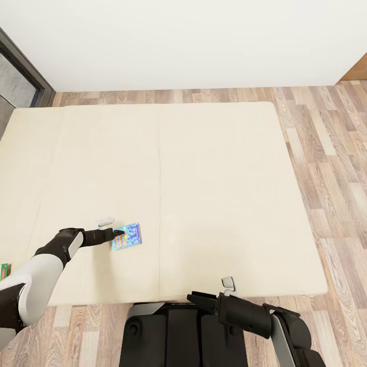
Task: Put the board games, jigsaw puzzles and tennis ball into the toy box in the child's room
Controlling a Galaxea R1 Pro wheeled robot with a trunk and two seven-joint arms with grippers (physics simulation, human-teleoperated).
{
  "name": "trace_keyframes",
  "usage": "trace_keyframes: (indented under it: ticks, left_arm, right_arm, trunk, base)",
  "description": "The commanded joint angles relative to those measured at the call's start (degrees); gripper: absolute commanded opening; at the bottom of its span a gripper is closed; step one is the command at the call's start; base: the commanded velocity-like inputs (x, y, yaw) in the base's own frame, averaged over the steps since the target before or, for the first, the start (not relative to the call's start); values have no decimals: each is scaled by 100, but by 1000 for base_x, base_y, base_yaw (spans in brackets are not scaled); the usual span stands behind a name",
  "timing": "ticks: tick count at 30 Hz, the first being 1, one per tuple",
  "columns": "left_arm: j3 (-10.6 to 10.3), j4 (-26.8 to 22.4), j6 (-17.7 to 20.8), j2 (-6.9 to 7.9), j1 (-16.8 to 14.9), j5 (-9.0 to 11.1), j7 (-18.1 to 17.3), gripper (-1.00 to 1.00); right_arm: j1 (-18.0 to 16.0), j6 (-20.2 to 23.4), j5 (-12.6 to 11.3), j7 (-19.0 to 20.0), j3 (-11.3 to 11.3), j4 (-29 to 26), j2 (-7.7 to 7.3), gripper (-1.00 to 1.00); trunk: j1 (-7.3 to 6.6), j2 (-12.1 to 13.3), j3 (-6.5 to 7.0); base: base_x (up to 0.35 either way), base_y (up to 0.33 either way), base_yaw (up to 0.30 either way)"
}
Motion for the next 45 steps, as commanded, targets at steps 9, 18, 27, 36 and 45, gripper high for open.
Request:
trace_keyframes:
  ticks: [9,18,27,36,45]
  left_arm:
    - [48,-7,31,-4,-2,-57,-38,100]
    - [48,-7,31,-3,0,-57,-38,100]
    - [48,-7,31,-9,-1,-57,-38,100]
    - [48,-7,31,-5,1,-57,-38,100]
    - [48,-7,31,-11,6,-57,-37,100]
  right_arm:
    - [3,26,-2,-229,-4,5,5,100]
    - [3,26,-23,-335,-3,11,5,100]
    - [-12,33,-49,-353,-3,12,5,100]
    - [-12,34,-57,-346,-3,12,5,100]
    - [-6,32,-58,-345,-3,12,5,100]
  trunk:
    - [3,-9,-6]
    - [3,-9,-6]
    - [3,-9,-6]
    - [3,-9,-6]
    - [3,-9,-6]
  base:
    - [0,0,0]
    - [0,0,0]
    - [0,0,0]
    - [0,0,0]
    - [0,-33,0]
